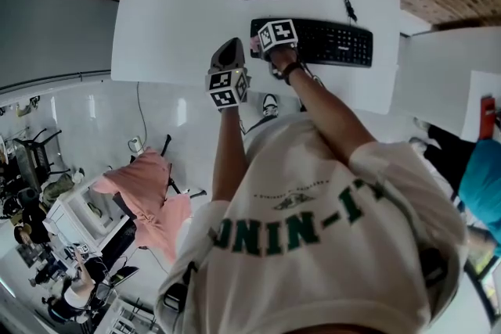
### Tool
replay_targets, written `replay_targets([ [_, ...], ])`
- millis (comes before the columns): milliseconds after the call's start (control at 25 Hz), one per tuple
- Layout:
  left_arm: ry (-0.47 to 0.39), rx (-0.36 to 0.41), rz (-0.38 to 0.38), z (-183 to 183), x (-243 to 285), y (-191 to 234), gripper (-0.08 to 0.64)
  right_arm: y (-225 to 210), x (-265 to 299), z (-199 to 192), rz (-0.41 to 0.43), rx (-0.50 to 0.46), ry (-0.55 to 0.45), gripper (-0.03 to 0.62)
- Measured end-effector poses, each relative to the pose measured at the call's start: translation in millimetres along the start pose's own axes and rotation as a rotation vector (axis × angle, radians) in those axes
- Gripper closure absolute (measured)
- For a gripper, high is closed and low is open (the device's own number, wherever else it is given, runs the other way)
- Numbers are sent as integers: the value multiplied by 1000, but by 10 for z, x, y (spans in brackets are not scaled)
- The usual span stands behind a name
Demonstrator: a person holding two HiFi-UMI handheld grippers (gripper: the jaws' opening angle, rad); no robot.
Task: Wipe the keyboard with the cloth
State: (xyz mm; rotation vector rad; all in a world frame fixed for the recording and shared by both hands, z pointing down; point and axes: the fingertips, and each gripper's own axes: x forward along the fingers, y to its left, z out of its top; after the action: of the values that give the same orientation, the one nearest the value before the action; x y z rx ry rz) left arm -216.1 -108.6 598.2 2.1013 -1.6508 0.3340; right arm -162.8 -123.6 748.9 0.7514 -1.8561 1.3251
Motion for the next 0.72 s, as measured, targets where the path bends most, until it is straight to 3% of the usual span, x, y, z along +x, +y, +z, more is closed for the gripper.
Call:
replay_targets([
  [720, 20, 23, -69, -6, 230, -393, 568, -396, -303, -73, -28, 36, -27, 543],
])
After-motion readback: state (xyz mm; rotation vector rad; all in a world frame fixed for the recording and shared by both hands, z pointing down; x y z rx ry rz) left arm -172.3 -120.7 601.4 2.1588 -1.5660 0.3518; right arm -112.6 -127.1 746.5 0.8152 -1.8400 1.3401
